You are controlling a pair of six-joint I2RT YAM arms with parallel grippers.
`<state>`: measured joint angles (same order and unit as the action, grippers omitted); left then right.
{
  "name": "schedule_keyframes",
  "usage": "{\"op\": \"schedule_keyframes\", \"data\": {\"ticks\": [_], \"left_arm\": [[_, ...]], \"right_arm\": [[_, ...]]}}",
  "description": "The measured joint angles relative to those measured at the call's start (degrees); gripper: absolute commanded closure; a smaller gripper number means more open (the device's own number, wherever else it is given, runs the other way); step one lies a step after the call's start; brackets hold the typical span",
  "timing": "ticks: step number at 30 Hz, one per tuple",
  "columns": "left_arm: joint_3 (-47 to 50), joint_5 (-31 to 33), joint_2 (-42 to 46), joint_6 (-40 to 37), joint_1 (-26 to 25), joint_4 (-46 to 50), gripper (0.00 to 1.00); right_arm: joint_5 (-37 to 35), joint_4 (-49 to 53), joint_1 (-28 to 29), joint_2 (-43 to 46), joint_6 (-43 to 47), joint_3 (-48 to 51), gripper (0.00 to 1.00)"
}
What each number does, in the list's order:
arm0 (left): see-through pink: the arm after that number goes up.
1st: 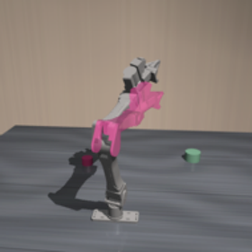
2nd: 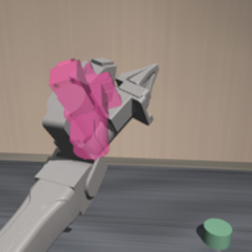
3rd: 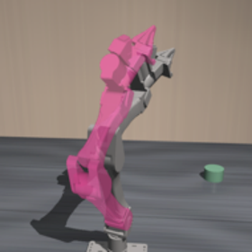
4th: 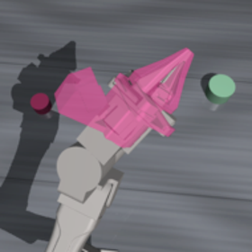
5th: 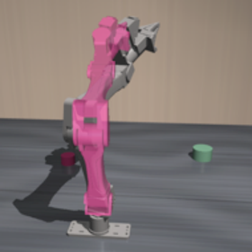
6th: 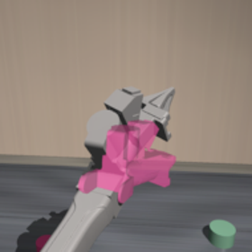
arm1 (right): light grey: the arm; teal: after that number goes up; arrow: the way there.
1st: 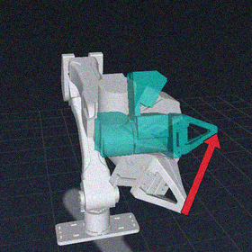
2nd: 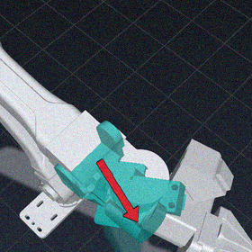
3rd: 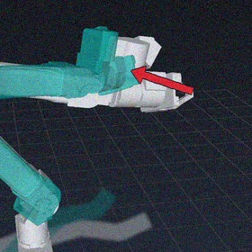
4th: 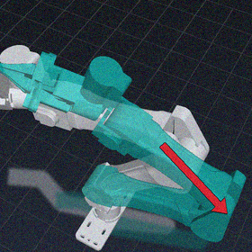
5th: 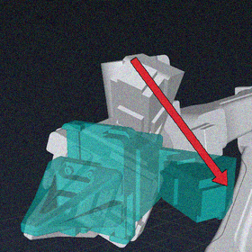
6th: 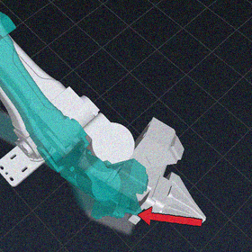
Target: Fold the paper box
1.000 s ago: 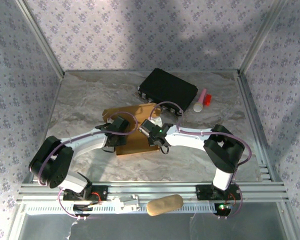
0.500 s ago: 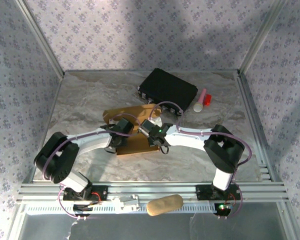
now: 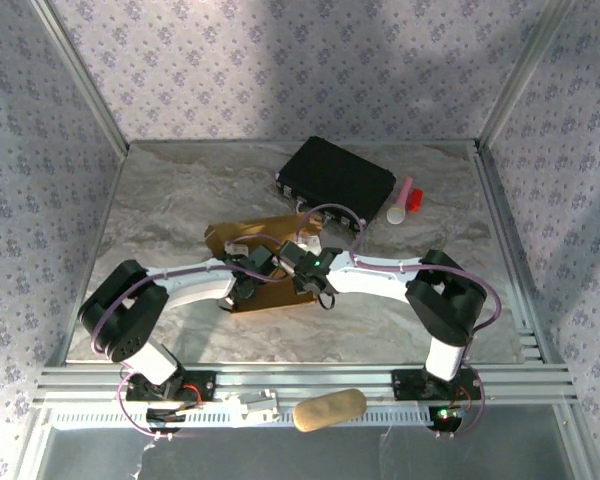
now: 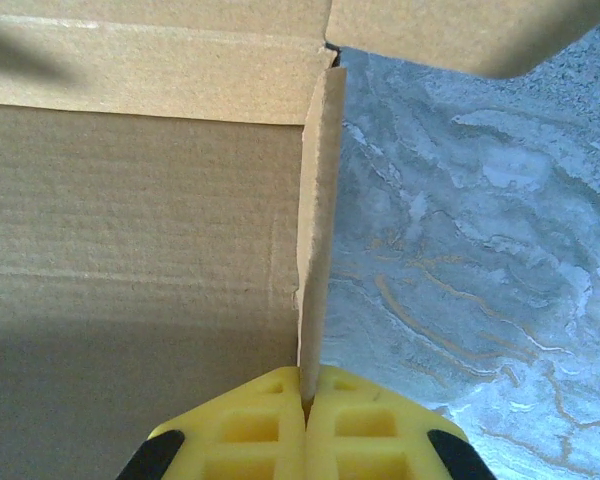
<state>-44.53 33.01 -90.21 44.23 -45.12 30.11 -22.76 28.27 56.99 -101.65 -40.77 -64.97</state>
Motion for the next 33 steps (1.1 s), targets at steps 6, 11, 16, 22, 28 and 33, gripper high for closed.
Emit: {"op": "schedule_keyframes", "data": {"ticks": [6,11,16,22,28,33], "left_arm": [[1.2,-2.6,1.7,-2.6,0.5,-1.5,0.64],[2.2,-6.2,6.3,-3.7,2.1,-2.3,0.65],[2.5,-9.2,8.3,-4.2,3.8,-2.9,0.66],[3.3,-11.2,8.2,-4.2,4.2,-2.7,0.65],[3.5,-11.9,7.0,-3.8,4.2,-2.1,0.72],[3.7,-12.5,5.6,-3.6,4.1,-2.1,0.78]], "right_arm": [[-1.1,0.8,0.0,0.0,-0.2,-0.1,1.0],[-1.5,1.2,0.0,0.0,-0.4,-0.1,1.0],[-1.6,1.5,0.0,0.0,-0.4,-0.3,1.0],[-1.9,1.9,0.0,0.0,-0.4,-0.5,1.0],[-2.0,2.5,0.0,0.0,-0.5,-0.6,1.0],[-2.0,2.7,0.1,0.0,-0.6,-0.7,1.0]]}}
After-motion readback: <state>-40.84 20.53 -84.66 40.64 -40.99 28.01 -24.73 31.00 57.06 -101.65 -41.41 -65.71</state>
